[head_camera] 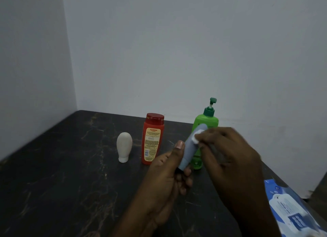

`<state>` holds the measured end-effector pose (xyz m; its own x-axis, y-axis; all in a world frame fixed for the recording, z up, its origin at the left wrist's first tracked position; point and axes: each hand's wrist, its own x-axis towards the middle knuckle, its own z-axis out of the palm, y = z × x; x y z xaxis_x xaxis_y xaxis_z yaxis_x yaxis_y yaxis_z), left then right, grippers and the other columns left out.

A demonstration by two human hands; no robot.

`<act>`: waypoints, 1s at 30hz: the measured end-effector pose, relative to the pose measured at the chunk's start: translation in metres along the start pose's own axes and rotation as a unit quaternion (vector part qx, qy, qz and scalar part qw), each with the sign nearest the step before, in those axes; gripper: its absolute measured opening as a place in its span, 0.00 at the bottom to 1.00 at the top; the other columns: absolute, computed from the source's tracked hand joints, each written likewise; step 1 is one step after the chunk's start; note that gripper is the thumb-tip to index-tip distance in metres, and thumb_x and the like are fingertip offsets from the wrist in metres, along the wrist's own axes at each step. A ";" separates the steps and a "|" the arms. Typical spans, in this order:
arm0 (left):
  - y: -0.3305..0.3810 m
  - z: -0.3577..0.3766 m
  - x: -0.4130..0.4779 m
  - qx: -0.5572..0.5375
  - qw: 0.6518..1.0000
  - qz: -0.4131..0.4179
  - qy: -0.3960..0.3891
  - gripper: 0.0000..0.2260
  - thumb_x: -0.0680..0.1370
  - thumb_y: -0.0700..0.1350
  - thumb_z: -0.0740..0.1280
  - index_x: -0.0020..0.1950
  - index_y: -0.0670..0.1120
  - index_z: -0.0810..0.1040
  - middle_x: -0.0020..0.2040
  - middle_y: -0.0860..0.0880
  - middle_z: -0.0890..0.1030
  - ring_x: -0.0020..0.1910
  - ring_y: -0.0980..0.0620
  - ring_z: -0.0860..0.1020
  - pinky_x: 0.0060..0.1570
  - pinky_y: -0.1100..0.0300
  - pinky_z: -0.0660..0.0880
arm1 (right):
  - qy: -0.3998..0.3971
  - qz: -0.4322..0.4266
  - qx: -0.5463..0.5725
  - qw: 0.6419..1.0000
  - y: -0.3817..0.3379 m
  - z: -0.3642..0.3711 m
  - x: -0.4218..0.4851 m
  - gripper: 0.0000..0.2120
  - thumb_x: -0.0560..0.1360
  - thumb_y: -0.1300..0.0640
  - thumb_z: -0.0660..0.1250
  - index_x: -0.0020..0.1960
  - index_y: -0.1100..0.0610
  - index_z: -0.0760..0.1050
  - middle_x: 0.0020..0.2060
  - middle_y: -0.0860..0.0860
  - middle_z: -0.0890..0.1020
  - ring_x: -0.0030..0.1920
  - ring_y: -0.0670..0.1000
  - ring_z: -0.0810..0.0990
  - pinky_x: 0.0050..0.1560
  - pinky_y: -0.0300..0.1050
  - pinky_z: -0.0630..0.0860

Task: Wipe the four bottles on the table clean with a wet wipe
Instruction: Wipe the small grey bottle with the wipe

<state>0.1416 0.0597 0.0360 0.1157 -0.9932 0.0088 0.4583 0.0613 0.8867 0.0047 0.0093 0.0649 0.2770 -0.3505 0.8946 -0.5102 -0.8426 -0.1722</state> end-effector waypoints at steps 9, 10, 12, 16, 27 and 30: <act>0.004 -0.003 0.001 -0.147 0.984 -0.072 -0.066 0.23 0.75 0.58 0.67 0.61 0.42 0.76 0.31 0.48 0.69 0.22 0.56 0.67 0.20 0.67 0.60 | -0.050 -0.043 0.028 0.997 0.003 -0.003 0.000 0.09 0.77 0.56 0.68 0.53 0.57 0.85 0.48 0.49 0.82 0.48 0.40 0.77 0.53 0.25 0.71; 0.004 -0.002 0.001 -0.155 0.982 -0.083 -0.070 0.25 0.76 0.58 0.66 0.64 0.41 0.74 0.31 0.48 0.69 0.21 0.56 0.67 0.19 0.67 0.59 | -0.011 -0.026 0.007 1.000 0.006 -0.002 0.000 0.09 0.75 0.59 0.69 0.53 0.59 0.84 0.48 0.51 0.83 0.49 0.41 0.77 0.55 0.24 0.70; 0.005 -0.001 0.001 -0.171 0.976 -0.108 -0.078 0.27 0.77 0.57 0.66 0.68 0.39 0.73 0.30 0.48 0.68 0.21 0.56 0.67 0.18 0.68 0.59 | 0.045 0.010 -0.028 0.999 0.010 0.000 -0.001 0.11 0.74 0.62 0.70 0.55 0.62 0.84 0.49 0.54 0.83 0.50 0.44 0.78 0.57 0.24 0.69; 0.007 -0.003 0.001 -0.222 0.960 -0.141 -0.097 0.24 0.77 0.57 0.65 0.61 0.38 0.80 0.29 0.49 0.68 0.20 0.57 0.67 0.17 0.68 0.60 | 0.073 0.051 -0.019 0.996 0.011 0.003 -0.003 0.12 0.76 0.62 0.68 0.57 0.62 0.83 0.51 0.55 0.84 0.50 0.46 0.80 0.58 0.24 0.69; 0.006 -0.017 0.007 -0.356 0.904 -0.145 -0.187 0.20 0.79 0.54 0.63 0.53 0.37 0.80 0.32 0.48 0.73 0.23 0.54 0.73 0.19 0.67 0.63 | -0.060 -0.048 0.073 0.994 -0.001 -0.003 0.000 0.08 0.75 0.59 0.71 0.53 0.57 0.85 0.48 0.48 0.83 0.49 0.39 0.79 0.53 0.26 0.72; 0.002 -0.016 0.009 -0.350 0.897 -0.176 -0.207 0.23 0.79 0.53 0.63 0.62 0.36 0.77 0.32 0.47 0.73 0.23 0.53 0.74 0.19 0.66 0.66 | 0.040 -0.003 0.045 0.998 0.004 -0.003 0.001 0.09 0.74 0.64 0.72 0.54 0.60 0.84 0.49 0.52 0.84 0.51 0.43 0.80 0.56 0.27 0.72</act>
<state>0.1574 0.0526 0.0310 -0.4149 -0.9059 0.0846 0.8596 -0.3598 0.3627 0.0002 0.0068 0.0660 0.2118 -0.3154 0.9250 -0.4330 -0.8788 -0.2005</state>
